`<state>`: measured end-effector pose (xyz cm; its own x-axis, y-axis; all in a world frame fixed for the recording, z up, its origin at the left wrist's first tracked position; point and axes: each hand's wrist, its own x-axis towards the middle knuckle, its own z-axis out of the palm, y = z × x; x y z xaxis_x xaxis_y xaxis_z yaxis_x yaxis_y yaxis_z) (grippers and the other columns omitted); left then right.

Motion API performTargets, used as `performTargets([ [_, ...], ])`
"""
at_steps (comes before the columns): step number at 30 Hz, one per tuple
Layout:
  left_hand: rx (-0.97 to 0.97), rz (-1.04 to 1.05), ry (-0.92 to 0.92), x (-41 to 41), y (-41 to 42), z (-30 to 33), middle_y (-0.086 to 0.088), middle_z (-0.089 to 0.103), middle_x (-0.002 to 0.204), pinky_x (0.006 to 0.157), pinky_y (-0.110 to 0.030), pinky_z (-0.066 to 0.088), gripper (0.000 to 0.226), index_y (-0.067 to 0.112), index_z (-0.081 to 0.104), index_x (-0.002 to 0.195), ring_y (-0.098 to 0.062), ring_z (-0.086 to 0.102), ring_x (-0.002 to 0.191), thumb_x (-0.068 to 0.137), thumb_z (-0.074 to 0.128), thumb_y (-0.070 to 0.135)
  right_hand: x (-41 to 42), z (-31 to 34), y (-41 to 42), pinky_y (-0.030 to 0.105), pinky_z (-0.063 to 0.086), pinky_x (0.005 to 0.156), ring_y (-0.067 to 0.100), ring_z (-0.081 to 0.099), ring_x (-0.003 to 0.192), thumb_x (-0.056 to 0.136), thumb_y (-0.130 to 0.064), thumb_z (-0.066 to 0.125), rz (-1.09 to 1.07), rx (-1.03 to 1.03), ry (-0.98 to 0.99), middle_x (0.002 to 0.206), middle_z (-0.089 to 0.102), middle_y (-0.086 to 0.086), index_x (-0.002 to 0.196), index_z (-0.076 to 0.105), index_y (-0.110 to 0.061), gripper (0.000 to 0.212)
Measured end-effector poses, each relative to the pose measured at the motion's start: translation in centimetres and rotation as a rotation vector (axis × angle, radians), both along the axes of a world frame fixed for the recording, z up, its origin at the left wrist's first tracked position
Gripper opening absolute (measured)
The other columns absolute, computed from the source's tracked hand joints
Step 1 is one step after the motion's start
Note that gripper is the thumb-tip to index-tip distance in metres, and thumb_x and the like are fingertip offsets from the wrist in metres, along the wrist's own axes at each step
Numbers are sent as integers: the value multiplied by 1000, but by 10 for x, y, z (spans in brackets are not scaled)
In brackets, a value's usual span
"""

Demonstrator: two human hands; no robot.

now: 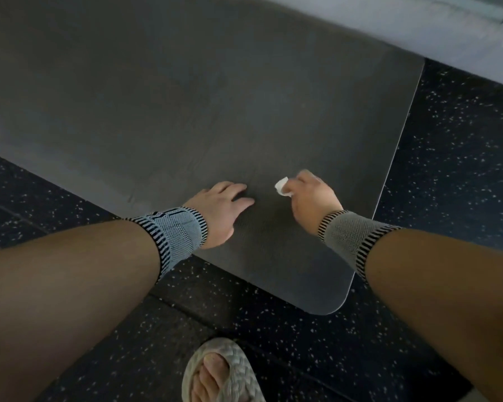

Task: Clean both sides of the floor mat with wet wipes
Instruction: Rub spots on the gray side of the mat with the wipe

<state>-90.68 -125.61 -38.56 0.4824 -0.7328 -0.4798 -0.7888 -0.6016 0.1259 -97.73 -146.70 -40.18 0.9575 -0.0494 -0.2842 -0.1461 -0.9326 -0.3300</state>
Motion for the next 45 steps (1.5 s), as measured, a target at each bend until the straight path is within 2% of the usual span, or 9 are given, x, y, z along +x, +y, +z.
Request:
performTargets([
  [6,-43,11,-13,8,-16,-2,-2,12,159,114,-45,29,70,23,24,150,-24,11,145,88,54,32,-40,12,30,34,47,88,21,49,101,87,-8,55,658,100,100,112,49,0,115,59,-21,31],
  [8,-63,-8,-22,5,-20,-3,-3,13,159,113,-45,30,71,22,24,151,-24,13,145,88,55,35,-16,7,11,33,44,89,24,51,106,87,-6,53,516,31,61,115,50,2,119,58,-23,36],
  [12,-50,-26,-4,-1,-22,-6,0,13,159,115,-44,28,71,22,21,152,-21,12,145,91,52,39,19,1,-19,29,41,87,27,53,104,82,-1,55,-139,23,-21,113,52,5,111,59,-20,35],
  [18,-101,-4,-52,5,-28,-6,-2,14,159,113,-44,30,62,21,26,150,-23,12,145,94,48,39,-9,0,3,30,42,80,22,53,97,85,-5,55,529,66,10,106,51,-2,115,58,-27,37],
  [23,-73,-5,-49,5,-34,-8,0,9,159,115,-45,27,62,23,22,151,-22,9,146,96,45,40,32,-5,-43,28,41,81,27,55,99,83,-2,53,-123,-35,-35,115,47,5,114,59,-20,37],
  [28,-144,3,-75,15,-46,-9,-1,12,159,113,-46,28,59,22,27,149,-23,10,145,95,46,38,-7,-1,-10,29,44,77,20,52,93,86,-9,56,439,35,36,104,45,-4,116,57,-28,36],
  [34,-148,14,-71,23,-63,-17,1,13,159,112,-48,26,56,24,27,149,-23,10,145,97,43,38,35,5,-57,28,41,75,27,55,95,86,-4,52,-155,-132,30,111,47,6,112,58,-17,30],
  [40,-178,160,-20,42,-78,-17,-1,15,158,112,-49,25,54,24,32,146,-24,10,145,95,47,31,-23,27,-25,26,44,80,17,52,95,89,-7,51,487,-7,265,102,40,-9,112,55,-27,31],
  [45,-189,152,-68,34,-81,-22,-3,23,154,110,-48,28,55,22,35,145,-25,19,141,93,48,37,29,10,-74,25,38,77,26,52,93,86,-4,52,-60,-175,98,109,45,3,109,56,-18,27],
])
